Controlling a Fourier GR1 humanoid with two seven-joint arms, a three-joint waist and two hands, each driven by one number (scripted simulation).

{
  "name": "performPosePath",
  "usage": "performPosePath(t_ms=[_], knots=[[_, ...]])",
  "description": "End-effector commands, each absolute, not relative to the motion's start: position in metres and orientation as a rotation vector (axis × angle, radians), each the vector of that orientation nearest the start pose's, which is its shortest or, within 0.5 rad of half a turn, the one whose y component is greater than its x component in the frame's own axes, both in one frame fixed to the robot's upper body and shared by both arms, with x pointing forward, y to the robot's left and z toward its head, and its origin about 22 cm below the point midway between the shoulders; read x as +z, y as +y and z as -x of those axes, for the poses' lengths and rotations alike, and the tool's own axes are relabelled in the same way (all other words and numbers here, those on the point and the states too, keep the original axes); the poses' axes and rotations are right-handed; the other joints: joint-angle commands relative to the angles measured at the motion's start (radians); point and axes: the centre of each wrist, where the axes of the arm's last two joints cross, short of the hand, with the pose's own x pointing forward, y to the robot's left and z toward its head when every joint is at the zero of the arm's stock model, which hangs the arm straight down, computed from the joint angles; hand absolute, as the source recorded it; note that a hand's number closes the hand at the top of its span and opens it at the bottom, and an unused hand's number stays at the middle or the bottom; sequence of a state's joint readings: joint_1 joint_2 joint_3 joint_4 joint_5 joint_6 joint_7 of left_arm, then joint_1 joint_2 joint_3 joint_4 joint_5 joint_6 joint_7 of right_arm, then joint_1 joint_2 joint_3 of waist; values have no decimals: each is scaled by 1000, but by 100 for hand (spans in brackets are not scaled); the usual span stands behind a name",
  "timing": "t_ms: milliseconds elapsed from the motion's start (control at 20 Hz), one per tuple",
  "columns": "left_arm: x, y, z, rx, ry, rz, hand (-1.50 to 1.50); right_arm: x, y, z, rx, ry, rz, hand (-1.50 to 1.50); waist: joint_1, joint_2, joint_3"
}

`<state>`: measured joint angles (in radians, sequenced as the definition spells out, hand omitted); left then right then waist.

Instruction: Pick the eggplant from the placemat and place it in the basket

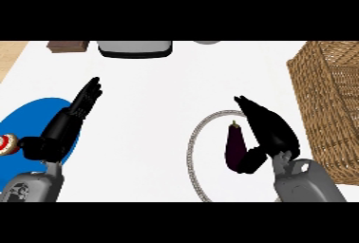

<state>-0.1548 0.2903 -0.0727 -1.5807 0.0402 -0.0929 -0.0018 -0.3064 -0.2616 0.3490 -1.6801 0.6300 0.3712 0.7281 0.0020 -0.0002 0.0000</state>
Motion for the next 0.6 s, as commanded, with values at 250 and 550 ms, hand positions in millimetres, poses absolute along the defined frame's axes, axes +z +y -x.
performPosePath(t_ms=[250,550], knots=[[40,249,-282,-382,-1675,-35,0,69,-167,-263,1130,-1003,694,-150,-5,0,0],[73,273,-275,-399,-1694,-51,0,61,-151,-296,1129,-957,693,-150,2,0,0]])
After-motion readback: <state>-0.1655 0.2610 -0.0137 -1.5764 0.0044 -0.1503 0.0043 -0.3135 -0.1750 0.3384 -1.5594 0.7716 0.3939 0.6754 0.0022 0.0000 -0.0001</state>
